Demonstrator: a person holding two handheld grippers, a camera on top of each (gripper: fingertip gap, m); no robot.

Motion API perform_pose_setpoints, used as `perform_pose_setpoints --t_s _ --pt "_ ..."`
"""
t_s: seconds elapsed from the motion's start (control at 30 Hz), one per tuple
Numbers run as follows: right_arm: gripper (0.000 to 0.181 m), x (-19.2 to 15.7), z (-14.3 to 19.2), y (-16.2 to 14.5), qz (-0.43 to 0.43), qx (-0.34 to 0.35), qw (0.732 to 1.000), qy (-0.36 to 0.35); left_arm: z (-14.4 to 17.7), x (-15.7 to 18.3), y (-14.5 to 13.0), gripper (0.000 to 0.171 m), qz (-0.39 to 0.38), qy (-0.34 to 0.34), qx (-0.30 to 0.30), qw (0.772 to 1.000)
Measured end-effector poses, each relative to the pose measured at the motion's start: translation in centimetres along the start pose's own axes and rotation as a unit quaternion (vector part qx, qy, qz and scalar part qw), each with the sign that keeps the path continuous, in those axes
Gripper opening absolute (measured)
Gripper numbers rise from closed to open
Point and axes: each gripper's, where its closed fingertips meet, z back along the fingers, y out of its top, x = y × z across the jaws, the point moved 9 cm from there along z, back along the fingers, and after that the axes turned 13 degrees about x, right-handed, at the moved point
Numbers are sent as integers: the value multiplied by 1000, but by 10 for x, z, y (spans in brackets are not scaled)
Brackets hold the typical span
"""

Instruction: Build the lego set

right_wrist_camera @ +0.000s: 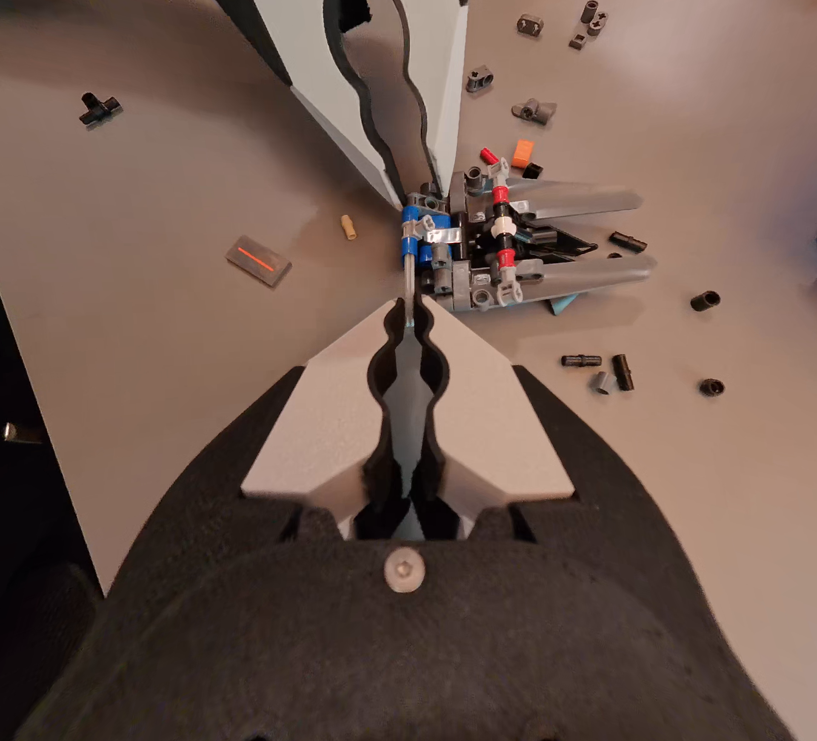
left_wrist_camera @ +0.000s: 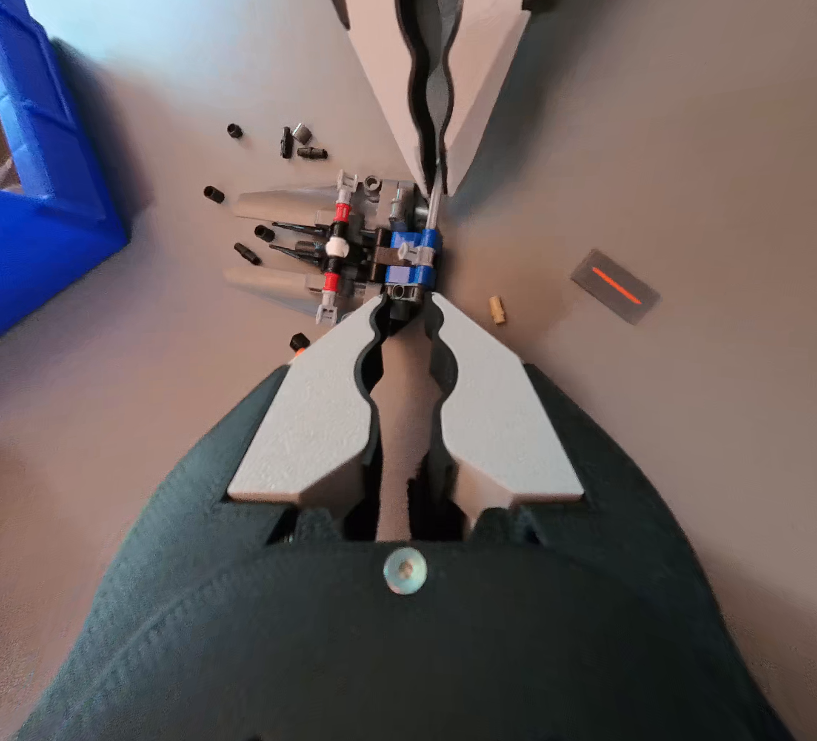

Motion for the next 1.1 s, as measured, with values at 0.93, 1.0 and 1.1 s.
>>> perform_pose_setpoints --t_s 0.93,1.0,1.1 --pt "1 -9 -3 4 10 -46 992 -119 -4 1 0 14 16 22 11 1000" --pt "1 -8 -2 4 3 -43 993 -113 -5 1 0 14 26 26 16 999" --pt "1 -5 0 4 2 -46 993 -111 -6 2 0 15 37 36 21 998"
